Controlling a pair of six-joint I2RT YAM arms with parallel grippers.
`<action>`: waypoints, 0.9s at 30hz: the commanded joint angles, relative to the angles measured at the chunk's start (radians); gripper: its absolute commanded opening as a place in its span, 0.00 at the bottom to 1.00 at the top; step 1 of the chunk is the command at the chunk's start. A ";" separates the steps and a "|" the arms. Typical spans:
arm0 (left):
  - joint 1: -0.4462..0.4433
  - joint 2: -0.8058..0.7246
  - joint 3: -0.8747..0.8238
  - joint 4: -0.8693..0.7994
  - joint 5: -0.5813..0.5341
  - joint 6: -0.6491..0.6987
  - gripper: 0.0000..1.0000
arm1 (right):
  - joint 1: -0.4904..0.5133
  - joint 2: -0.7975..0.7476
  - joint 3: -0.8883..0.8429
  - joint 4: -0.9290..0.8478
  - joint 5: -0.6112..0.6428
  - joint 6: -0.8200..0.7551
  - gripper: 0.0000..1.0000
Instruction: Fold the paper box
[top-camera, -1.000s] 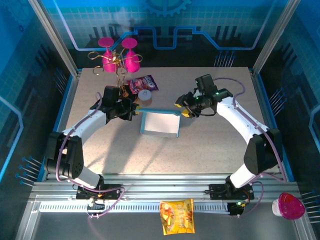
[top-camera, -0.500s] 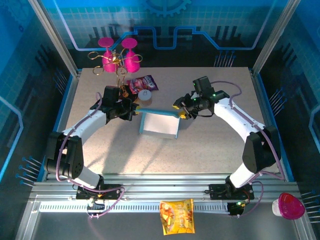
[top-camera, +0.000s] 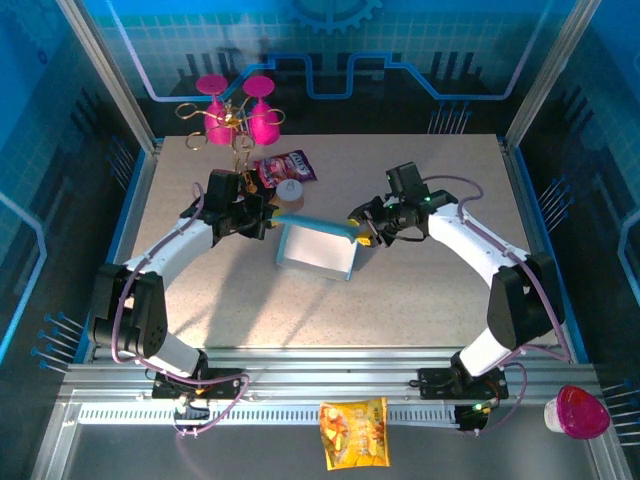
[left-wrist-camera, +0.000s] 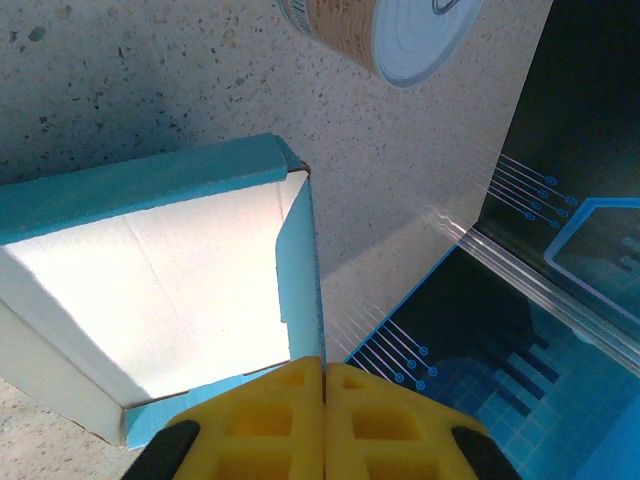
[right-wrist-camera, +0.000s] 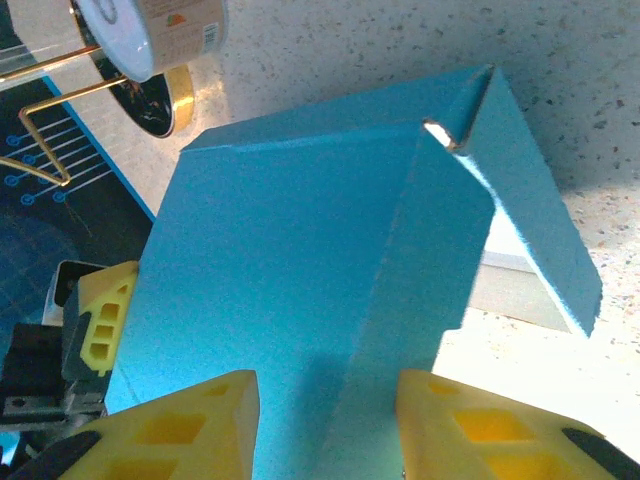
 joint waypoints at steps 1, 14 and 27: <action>-0.007 -0.019 0.026 0.001 0.009 -0.005 0.00 | 0.018 -0.021 -0.020 0.025 -0.031 0.054 0.43; -0.008 -0.028 0.025 -0.007 0.017 0.006 0.00 | 0.019 0.023 0.012 0.063 -0.037 0.082 0.31; -0.028 0.017 0.014 -0.059 0.027 0.139 0.03 | -0.033 0.137 0.037 -0.005 -0.026 -0.233 0.25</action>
